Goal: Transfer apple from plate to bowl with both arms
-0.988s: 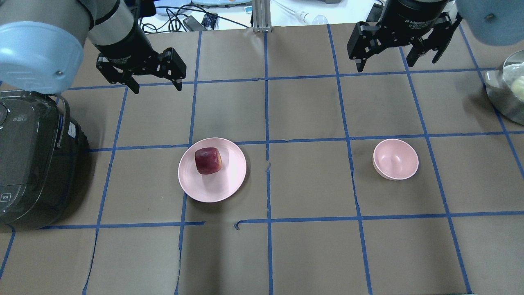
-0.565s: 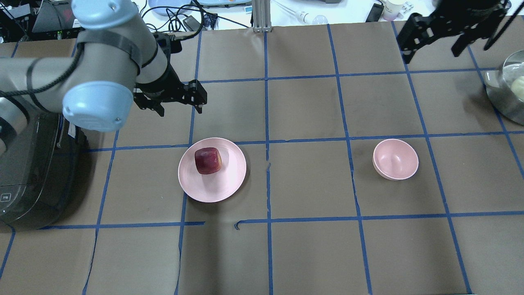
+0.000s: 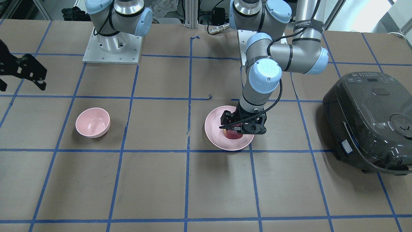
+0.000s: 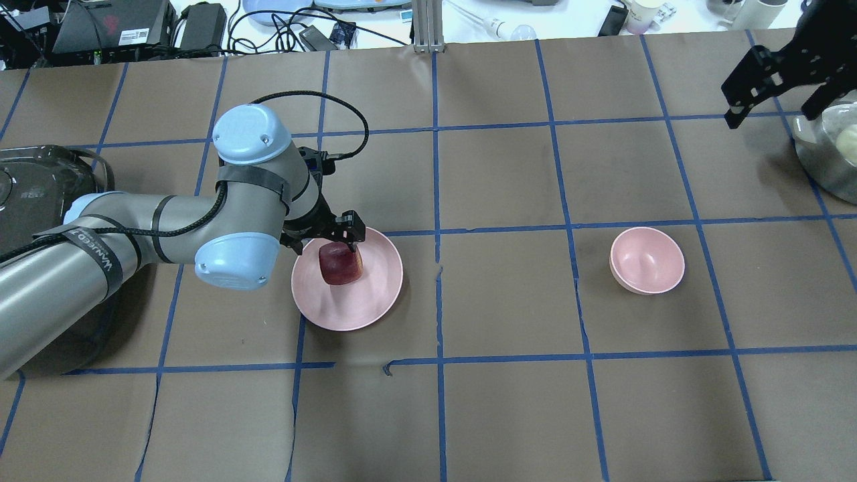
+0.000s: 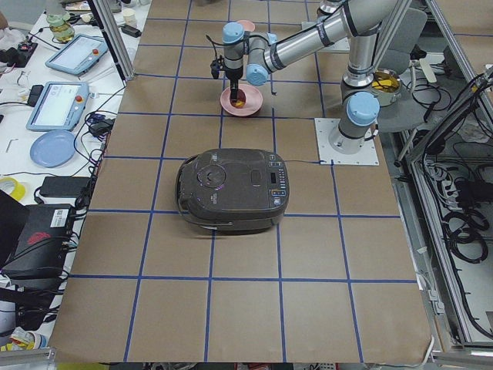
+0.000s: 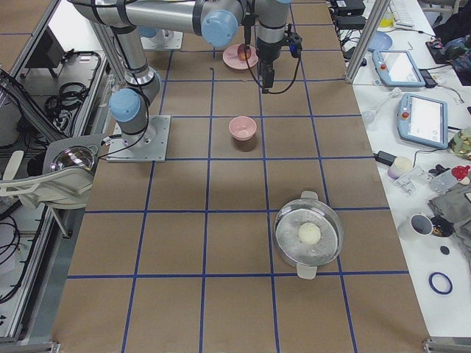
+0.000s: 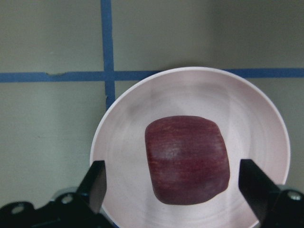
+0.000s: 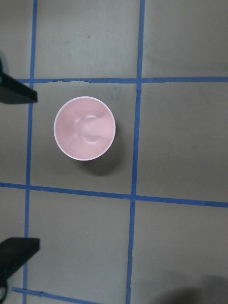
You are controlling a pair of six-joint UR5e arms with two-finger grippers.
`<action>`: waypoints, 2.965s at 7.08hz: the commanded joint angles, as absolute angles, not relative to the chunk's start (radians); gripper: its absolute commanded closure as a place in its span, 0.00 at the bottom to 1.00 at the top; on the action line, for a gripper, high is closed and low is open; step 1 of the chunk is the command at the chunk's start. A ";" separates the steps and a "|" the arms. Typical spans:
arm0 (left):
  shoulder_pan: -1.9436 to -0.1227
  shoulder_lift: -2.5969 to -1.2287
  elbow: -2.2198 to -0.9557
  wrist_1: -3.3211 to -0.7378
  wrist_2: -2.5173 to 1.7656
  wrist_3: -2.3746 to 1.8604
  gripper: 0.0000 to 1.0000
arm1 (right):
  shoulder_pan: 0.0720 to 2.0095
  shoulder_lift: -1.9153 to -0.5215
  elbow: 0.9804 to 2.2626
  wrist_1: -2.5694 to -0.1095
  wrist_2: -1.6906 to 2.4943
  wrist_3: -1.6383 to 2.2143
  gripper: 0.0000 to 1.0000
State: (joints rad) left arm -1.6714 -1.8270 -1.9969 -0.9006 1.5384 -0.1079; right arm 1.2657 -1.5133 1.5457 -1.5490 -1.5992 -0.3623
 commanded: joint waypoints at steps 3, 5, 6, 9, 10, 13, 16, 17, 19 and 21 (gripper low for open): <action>-1.672 -1.885 -2.000 -0.879 1.534 -0.124 0.08 | 1.256 -1.353 2.038 -2.132 -1.652 -0.367 0.00; -1.672 -1.882 -2.000 -0.881 1.536 -0.107 0.57 | 1.255 -1.339 2.106 -2.204 -1.644 -0.365 0.00; -1.672 -1.878 -1.996 -0.877 1.536 -0.104 0.81 | 1.255 -1.341 2.103 -2.206 -1.644 -0.367 0.17; -1.672 -1.858 -1.906 -0.899 1.467 -0.120 0.89 | 1.253 -1.341 2.076 -2.197 -1.644 -0.362 1.00; -1.675 -1.853 -1.882 -0.922 1.468 -0.120 0.89 | 1.253 -1.342 2.075 -2.197 -1.643 -0.361 1.00; -1.697 -1.859 -1.876 -0.905 1.466 -0.140 0.89 | 1.253 -1.339 2.054 -2.197 -1.590 -0.327 1.00; -1.736 -1.887 -1.826 -0.914 1.453 -0.198 0.89 | 1.400 -1.338 1.991 -2.163 -1.465 -0.027 1.00; -1.758 -1.899 -1.780 -0.923 1.453 -0.250 0.89 | 1.514 -1.327 1.974 -2.169 -1.430 0.170 1.00; -1.837 -1.907 -1.747 -0.934 1.456 -0.308 0.89 | 1.630 -1.312 1.965 -2.171 -1.428 0.295 1.00; -1.882 -1.908 -1.747 -0.934 1.456 -0.334 0.90 | 1.672 -1.298 1.973 -2.163 -1.431 0.307 1.00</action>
State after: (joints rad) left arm -1.8575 -1.9067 -1.7493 -0.9335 1.4568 -0.3164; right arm 1.6473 -1.3054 1.9711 -2.1680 -1.4344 0.2961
